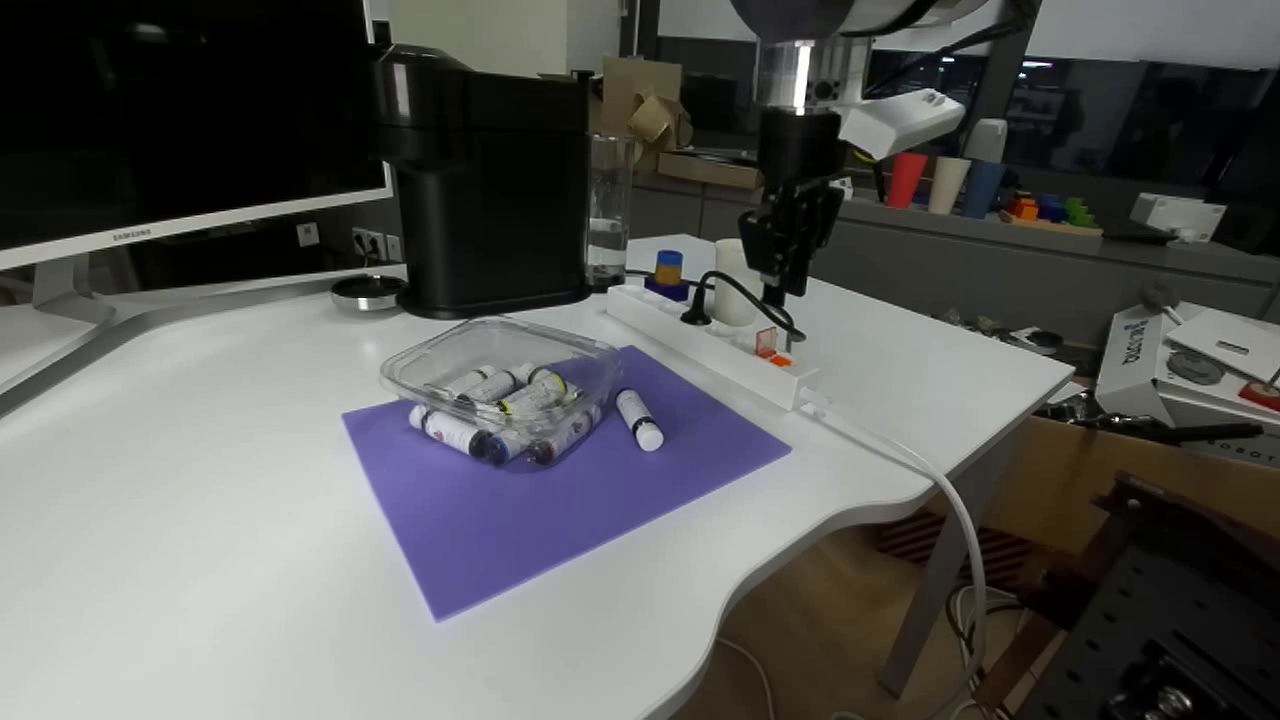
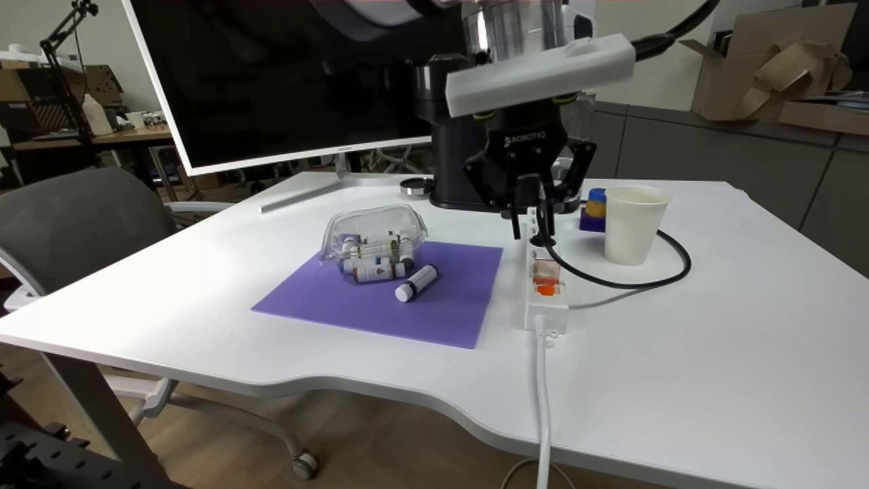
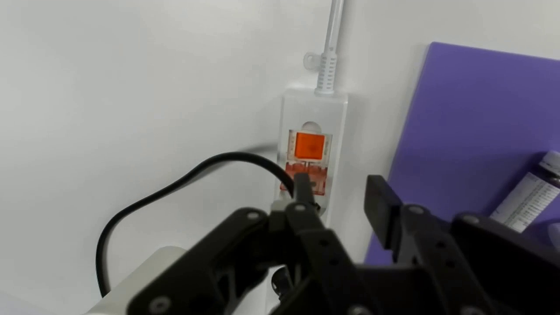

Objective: Turn off the adapter

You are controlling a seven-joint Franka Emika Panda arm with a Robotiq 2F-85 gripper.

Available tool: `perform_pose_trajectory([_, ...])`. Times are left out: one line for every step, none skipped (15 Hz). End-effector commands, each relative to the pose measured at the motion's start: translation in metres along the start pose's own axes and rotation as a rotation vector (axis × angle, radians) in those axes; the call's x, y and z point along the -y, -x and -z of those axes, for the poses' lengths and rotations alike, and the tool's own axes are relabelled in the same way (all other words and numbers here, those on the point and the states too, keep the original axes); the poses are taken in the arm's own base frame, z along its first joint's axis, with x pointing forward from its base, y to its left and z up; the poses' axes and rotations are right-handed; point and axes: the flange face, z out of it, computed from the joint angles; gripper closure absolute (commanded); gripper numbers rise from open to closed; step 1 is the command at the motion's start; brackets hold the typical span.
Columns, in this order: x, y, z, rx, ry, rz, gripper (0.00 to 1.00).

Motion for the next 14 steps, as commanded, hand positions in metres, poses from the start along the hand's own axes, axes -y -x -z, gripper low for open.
perform_pose_trajectory([-0.001, -0.001, -0.004, 0.035, -0.027, -0.012, 0.95])
perform_pose_trajectory([-0.001, -0.001, -0.006, 0.041, -0.035, -0.013, 0.99])
perform_pose_trajectory([-0.001, -0.002, -0.008, 0.046, -0.041, -0.021, 1.0])
perform_pose_trajectory([-0.002, -0.002, -0.011, 0.053, -0.046, -0.025, 1.0])
perform_pose_trajectory([-0.003, -0.003, -0.014, 0.058, -0.052, -0.035, 1.0])
perform_pose_trajectory([-0.006, -0.004, -0.018, 0.069, -0.06, -0.04, 1.0])
perform_pose_trajectory([-0.008, -0.005, -0.023, 0.08, -0.069, -0.049, 1.0])
perform_pose_trajectory([-0.011, -0.007, -0.028, 0.089, -0.08, -0.053, 1.0])
perform_pose_trajectory([-0.015, -0.008, -0.033, 0.098, -0.089, -0.059, 1.0])
perform_pose_trajectory([-0.018, -0.01, -0.038, 0.105, -0.099, -0.06, 1.0])
perform_pose_trajectory([-0.021, -0.011, -0.042, 0.111, -0.108, -0.061, 1.0])
perform_pose_trajectory([-0.025, -0.013, -0.046, 0.117, -0.113, -0.063, 1.0])
perform_pose_trajectory([-0.028, -0.015, -0.05, 0.124, -0.115, -0.06, 1.0])
perform_pose_trajectory([-0.031, -0.017, -0.053, 0.128, -0.11, -0.047, 1.0])
